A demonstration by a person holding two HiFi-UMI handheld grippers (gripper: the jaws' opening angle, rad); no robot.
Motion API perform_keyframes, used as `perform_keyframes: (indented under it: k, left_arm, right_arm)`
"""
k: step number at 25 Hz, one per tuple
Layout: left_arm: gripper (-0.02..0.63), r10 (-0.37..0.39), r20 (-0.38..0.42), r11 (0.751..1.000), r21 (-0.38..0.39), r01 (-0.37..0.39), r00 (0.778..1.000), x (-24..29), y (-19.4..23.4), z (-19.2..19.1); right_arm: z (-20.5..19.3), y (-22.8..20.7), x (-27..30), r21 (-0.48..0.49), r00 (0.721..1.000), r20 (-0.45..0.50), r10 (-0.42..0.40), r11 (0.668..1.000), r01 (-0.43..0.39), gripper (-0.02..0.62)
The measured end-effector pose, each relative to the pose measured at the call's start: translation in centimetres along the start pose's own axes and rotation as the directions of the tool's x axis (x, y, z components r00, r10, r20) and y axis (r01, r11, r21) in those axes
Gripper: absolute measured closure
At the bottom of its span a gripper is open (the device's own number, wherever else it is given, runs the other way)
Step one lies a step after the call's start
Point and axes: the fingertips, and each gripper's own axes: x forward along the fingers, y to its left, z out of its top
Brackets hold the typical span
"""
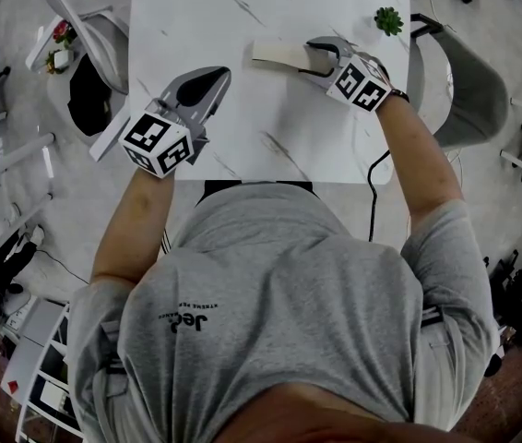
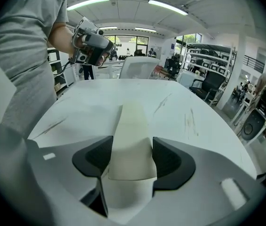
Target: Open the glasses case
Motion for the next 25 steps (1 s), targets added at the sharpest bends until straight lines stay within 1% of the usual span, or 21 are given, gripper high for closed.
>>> perform_keyframes:
  k: [10,13,17,20,25]
  left_arm:
    - [0.548,-0.004,0.005,1.000,0.002,0.004,1.000,0.3,0.0,0.4]
    - [0.548,-0.004,0.006,1.000,0.001,0.004,1.000,0.5,0.0,0.4]
    - [0.548,-0.010,0.007,1.000,0.002,0.010,1.000,0.7,-0.1,0.4]
    - [0.548,-0.014,0.007,1.000,0.002,0.014,1.000,0.8,-0.1,0.5]
    - [0.548,-0.015,0.006,1.000,0.004,0.015,1.000,0.9,0.0,0.5]
  right_arm:
    - [0.6,-0.3,-0.5,-0.006,1.000,0.011,0.021,1.000,-0.021,0.344]
    - [0.5,-0.4,-0.6,-0.009,1.000,0.012,0.018,1.000,-0.018,0.347]
    - [1.2,-1.1,-1.1,-0.006,0.999,0.038,0.003,1.000,-0.003,0.357]
    - [1.0,-1.7,-1.3,0.004,0.999,0.047,-0.019,1.000,0.019,0.382]
    - [0.7,-3.1,-1.5,-0.025,0.997,0.034,-0.073,0.997,0.074,0.472]
